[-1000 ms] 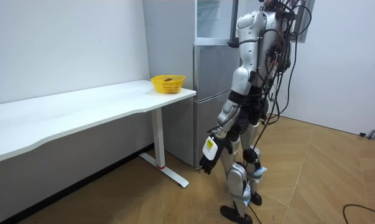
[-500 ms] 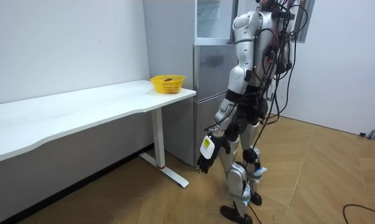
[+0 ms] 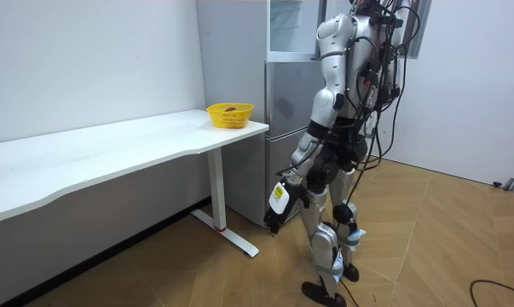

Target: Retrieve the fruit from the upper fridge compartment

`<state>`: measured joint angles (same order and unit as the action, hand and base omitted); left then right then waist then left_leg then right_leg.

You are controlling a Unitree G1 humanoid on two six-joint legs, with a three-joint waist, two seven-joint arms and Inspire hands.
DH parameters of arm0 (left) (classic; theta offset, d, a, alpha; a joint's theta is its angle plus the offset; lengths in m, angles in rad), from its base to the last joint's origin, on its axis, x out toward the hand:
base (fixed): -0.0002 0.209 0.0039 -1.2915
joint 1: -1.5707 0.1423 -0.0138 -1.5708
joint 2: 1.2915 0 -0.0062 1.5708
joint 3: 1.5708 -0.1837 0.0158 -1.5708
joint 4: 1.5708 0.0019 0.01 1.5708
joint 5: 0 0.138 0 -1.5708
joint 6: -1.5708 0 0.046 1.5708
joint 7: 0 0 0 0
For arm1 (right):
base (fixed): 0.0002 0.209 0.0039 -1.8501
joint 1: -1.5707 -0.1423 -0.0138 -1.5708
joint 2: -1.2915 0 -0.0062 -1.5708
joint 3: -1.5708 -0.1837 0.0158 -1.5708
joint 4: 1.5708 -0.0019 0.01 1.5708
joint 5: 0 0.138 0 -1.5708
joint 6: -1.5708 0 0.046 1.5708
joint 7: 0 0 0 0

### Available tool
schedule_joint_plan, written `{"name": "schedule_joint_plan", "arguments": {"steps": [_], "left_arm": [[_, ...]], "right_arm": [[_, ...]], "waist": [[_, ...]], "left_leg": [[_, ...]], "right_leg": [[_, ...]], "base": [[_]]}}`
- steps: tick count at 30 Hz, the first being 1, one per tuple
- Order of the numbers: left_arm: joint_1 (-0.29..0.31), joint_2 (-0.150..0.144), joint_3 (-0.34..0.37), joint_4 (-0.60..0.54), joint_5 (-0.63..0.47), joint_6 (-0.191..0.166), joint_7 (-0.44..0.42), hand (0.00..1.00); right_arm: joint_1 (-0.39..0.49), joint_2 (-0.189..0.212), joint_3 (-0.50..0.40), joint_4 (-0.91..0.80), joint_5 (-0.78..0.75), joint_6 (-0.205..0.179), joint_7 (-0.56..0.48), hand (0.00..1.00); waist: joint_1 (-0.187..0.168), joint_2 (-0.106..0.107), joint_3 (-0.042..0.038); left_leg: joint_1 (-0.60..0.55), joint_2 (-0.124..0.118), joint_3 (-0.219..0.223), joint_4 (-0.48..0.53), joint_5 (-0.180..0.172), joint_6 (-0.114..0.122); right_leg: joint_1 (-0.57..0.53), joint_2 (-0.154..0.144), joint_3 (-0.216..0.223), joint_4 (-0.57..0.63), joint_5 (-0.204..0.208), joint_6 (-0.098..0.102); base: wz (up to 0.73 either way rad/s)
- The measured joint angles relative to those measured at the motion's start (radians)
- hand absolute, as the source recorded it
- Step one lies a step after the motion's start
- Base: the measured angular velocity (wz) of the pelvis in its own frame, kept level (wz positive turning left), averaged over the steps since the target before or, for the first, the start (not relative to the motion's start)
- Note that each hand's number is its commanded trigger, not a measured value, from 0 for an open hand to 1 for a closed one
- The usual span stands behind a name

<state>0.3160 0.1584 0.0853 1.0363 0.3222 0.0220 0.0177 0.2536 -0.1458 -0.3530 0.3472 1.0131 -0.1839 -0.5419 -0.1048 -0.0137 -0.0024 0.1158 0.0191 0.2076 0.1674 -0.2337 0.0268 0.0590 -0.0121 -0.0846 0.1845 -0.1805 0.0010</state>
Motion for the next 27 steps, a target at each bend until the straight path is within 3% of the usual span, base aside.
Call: {"name": "schedule_joint_plan", "arguments": {"steps": [4, 10, 15, 23, 27], "left_arm": [[0.003, -0.001, 0.031, -0.017, -0.003, 0.001, -0.003, 0.0], [0.034, -0.002, 0.145, -0.074, -0.007, 0.002, -0.032, 0.0], [0.035, -0.001, 0.193, -0.124, -0.006, 0.001, -0.045, 0.0], [0.043, -0.001, 0.254, -0.145, -0.005, 0.001, -0.032, 0.0], [0.04, -0.001, 0.254, -0.119, -0.008, 0.002, -0.02, 0.0]], "right_arm": [[-0.011, -0.011, -0.046, 0.018, 0.152, 0.003, 0.007, 0.0], [-0.071, -0.028, -0.248, 0.035, 0.373, 0.01, 0.031, 0.0], [-0.116, -0.057, -0.336, 0.035, 0.406, 0.01, 0.054, 0.0], [-0.195, -0.103, -0.49, 0.034, 0.446, 0.01, 0.054, 0.0], [-0.199, -0.136, -0.5, 0.032, 0.452, 0.01, 0.054, 0.0]], "waist": [[-0.003, -0.012, 0.0026], [-0.025, -0.029, 0.0012], [-0.035, -0.04, 0.0017], [-0.063, -0.042, 0.0003], [-0.067, -0.043, 0.0007]], "left_leg": [[-0.001, 0.001, 0.006, -0.002, 0.0, 0.0], [-0.008, 0.0, 0.007, -0.002, 0.0, 0.0], [-0.02, 0.0, 0.009, -0.001, 0.0, 0.0], [-0.017, 0.0, 0.01, -0.002, 0.001, -0.001], [-0.017, 0.001, 0.01, -0.002, 0.001, -0.001]], "right_leg": [[-0.008, 0.0, 0.001, 0.0, -0.004, 0.0], [-0.008, 0.001, 0.001, 0.001, -0.004, -0.001], [-0.025, 0.001, 0.003, 0.003, -0.006, -0.001], [-0.021, 0.003, 0.002, 0.004, -0.006, -0.001], [-0.02, 0.003, 0.002, 0.013, -0.005, -0.001]], "base": [[0.0], [0.0], [0.0], [0.0], [0.0]]}}
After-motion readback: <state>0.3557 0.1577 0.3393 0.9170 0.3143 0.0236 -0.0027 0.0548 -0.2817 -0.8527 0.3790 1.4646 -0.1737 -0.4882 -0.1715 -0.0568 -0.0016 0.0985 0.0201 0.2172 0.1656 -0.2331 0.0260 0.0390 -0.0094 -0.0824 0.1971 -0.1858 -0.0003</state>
